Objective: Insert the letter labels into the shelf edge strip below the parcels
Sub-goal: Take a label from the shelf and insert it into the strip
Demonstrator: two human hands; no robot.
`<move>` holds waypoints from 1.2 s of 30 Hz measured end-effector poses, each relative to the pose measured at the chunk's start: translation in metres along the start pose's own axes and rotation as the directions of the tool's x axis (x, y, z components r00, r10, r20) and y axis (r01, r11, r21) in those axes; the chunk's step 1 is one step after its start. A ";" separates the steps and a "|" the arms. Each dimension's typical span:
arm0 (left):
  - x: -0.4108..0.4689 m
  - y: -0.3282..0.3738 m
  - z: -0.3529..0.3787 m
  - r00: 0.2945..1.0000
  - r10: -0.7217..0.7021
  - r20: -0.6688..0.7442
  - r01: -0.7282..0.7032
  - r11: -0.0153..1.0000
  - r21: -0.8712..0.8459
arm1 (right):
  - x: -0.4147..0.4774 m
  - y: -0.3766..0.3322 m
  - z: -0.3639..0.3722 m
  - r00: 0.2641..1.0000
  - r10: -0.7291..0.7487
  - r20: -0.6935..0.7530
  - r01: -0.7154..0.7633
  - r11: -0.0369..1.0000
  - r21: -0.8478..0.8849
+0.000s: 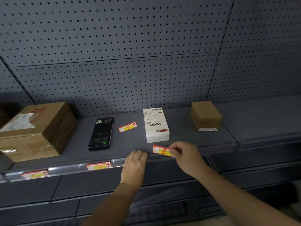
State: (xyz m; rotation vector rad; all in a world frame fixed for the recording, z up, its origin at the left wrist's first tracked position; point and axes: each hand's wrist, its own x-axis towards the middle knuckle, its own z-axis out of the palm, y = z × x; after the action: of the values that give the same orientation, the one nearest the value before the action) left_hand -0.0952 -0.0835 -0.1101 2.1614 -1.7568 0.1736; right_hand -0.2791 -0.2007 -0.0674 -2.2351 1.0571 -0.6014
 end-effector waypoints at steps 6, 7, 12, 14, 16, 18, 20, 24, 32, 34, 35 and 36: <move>0.001 -0.002 -0.007 0.999 0.007 0.054 -0.002 0.997 -0.078 | 0.004 0.000 -0.001 0.998 -0.037 0.041 0.039 0.998 -0.052; 0.002 -0.002 -0.010 0.998 0.009 0.064 -0.004 0.997 -0.077 | 0.005 -0.001 -0.001 0.997 -0.056 0.049 0.059 0.996 -0.064; 0.002 -0.001 -0.019 0.994 0.030 0.102 -0.017 0.992 -0.124 | 0.012 0.000 0.009 0.987 -0.153 0.046 0.159 0.972 -0.172; 0.002 -0.002 -0.021 0.992 0.031 0.121 -0.014 0.991 -0.135 | 0.015 0.000 0.012 0.985 -0.167 0.047 0.174 0.962 -0.211; 0.003 -0.003 -0.022 0.991 0.032 0.128 -0.014 0.990 -0.143 | 0.018 -0.001 0.014 0.982 -0.178 0.058 0.187 0.955 -0.229; 0.003 -0.004 -0.021 0.991 0.030 0.130 -0.011 0.989 -0.145 | 0.018 -0.002 0.015 0.981 -0.178 0.071 0.190 0.952 -0.241; 0.003 -0.003 -0.021 0.992 0.021 0.127 -0.002 0.989 -0.146 | 0.017 -0.002 0.014 0.984 -0.163 0.075 0.177 0.954 -0.241; 0.004 -0.001 -0.021 0.992 0.007 0.125 0.011 0.989 -0.145 | 0.017 -0.001 0.013 0.977 -0.192 0.088 0.209 0.938 -0.275; 0.006 0.001 -0.020 0.992 -0.029 0.125 0.046 0.990 -0.134 | 0.015 -0.001 0.011 0.968 -0.237 0.081 0.250 0.912 -0.326; 0.006 0.002 -0.020 0.992 -0.037 0.122 0.053 0.990 -0.129 | 0.012 0.001 0.011 0.967 -0.244 0.071 0.254 0.905 -0.342; 0.006 0.002 -0.020 0.992 -0.041 0.122 0.056 0.990 -0.127 | 0.011 0.003 0.011 0.968 -0.243 0.068 0.251 0.904 -0.346; 0.006 0.002 -0.019 0.991 -0.044 0.123 0.060 0.990 -0.126 | 0.010 0.004 0.010 0.969 -0.240 0.066 0.248 0.904 -0.349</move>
State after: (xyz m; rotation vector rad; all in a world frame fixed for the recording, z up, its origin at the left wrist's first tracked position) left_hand -0.0936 -0.0831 -0.0895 2.1610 -1.7213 -0.0827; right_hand -0.2695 -0.2074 -0.0765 -2.7134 0.9393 -0.5181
